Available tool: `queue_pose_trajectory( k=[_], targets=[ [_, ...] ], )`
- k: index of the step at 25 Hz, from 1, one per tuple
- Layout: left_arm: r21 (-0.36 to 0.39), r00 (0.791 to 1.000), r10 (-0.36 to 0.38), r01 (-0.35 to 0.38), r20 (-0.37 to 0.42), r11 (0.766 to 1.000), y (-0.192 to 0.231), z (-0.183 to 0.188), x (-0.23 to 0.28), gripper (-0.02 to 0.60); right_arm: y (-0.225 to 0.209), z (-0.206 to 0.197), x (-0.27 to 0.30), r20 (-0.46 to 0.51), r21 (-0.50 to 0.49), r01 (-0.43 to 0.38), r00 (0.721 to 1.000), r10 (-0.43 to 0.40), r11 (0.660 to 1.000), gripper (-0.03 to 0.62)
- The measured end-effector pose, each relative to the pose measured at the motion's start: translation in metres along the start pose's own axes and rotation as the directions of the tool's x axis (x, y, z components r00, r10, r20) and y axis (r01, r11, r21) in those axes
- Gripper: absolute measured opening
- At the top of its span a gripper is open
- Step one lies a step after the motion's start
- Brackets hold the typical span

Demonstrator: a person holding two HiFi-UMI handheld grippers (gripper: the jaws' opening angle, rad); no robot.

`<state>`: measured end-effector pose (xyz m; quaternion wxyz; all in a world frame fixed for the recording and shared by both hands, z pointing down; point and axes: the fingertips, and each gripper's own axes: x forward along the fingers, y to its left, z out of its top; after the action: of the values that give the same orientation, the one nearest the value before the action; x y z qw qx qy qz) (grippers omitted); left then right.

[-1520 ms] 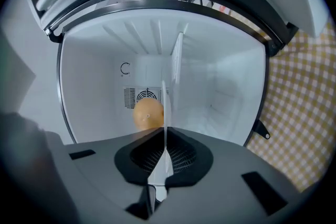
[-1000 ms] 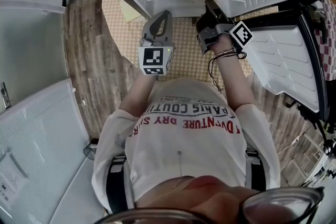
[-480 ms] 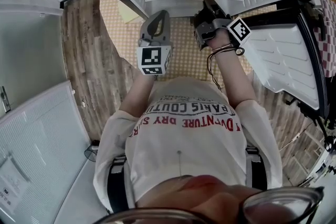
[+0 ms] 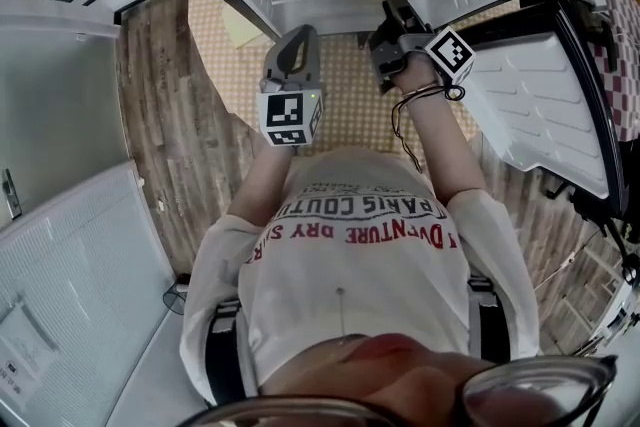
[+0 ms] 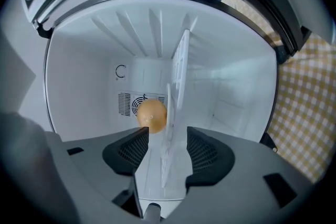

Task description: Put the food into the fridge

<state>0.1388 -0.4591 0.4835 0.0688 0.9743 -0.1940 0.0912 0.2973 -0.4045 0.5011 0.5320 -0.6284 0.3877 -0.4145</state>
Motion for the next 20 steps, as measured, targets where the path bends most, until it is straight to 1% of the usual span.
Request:
queue_pose_trajectory(
  k=[3,6,8,9,10,12,13,17,18,19,20],
  targets=[
    [0.003,1.000,0.003,-0.003,0.005,1.000,-0.001,0.002,-0.002,0.028,0.001,0.002,-0.009,-0.008,-0.021,0.006,1.000,-0.006,1.000,0.221],
    [0.010,1.000,-0.005,0.004,0.018,1.000,-0.007,0.007,-0.005,0.028,0.001,0.000,-0.022,-0.043,-0.048,0.004,0.999,-0.006,0.999,0.219],
    [0.013,1.000,-0.015,0.015,0.022,1.000,-0.012,0.010,-0.007,0.028,0.006,-0.002,-0.033,-0.067,-0.125,-0.005,0.998,-0.003,0.992,0.213],
    [0.011,1.000,-0.022,0.022,0.022,1.000,-0.015,0.011,-0.007,0.028,0.008,-0.001,-0.040,-0.063,-0.192,0.004,0.998,-0.016,0.981,0.180],
    [0.009,0.999,-0.030,0.030,0.022,1.000,-0.018,0.013,-0.008,0.028,0.010,0.002,-0.046,-0.049,-0.272,0.022,0.998,-0.037,0.962,0.125],
    [0.004,0.999,-0.040,0.040,0.025,0.999,-0.021,0.016,-0.010,0.028,0.018,0.005,-0.056,-0.021,-0.418,0.049,0.998,-0.064,0.907,0.054],
    [0.005,0.999,-0.041,0.041,0.026,0.999,-0.022,0.018,-0.012,0.028,0.023,0.005,-0.060,-0.016,-0.469,0.050,0.998,-0.065,0.882,0.040],
    [0.020,0.999,-0.044,0.043,0.029,0.999,-0.027,0.024,-0.021,0.028,0.034,-0.006,-0.073,-0.037,-0.583,0.011,0.999,-0.040,0.812,0.026],
    [0.024,0.998,-0.044,0.043,0.033,0.999,-0.028,0.026,-0.022,0.028,0.037,-0.011,-0.074,-0.049,-0.619,-0.011,0.999,-0.024,0.785,0.026],
    [0.030,0.998,-0.043,0.042,0.035,0.999,-0.030,0.028,-0.024,0.028,0.040,-0.016,-0.075,-0.061,-0.663,-0.033,0.998,-0.010,0.748,0.026],
    [0.035,0.998,-0.042,0.041,0.037,0.999,-0.031,0.029,-0.026,0.028,0.043,-0.021,-0.078,-0.071,-0.712,-0.049,0.997,-0.003,0.700,0.026]
  ],
)
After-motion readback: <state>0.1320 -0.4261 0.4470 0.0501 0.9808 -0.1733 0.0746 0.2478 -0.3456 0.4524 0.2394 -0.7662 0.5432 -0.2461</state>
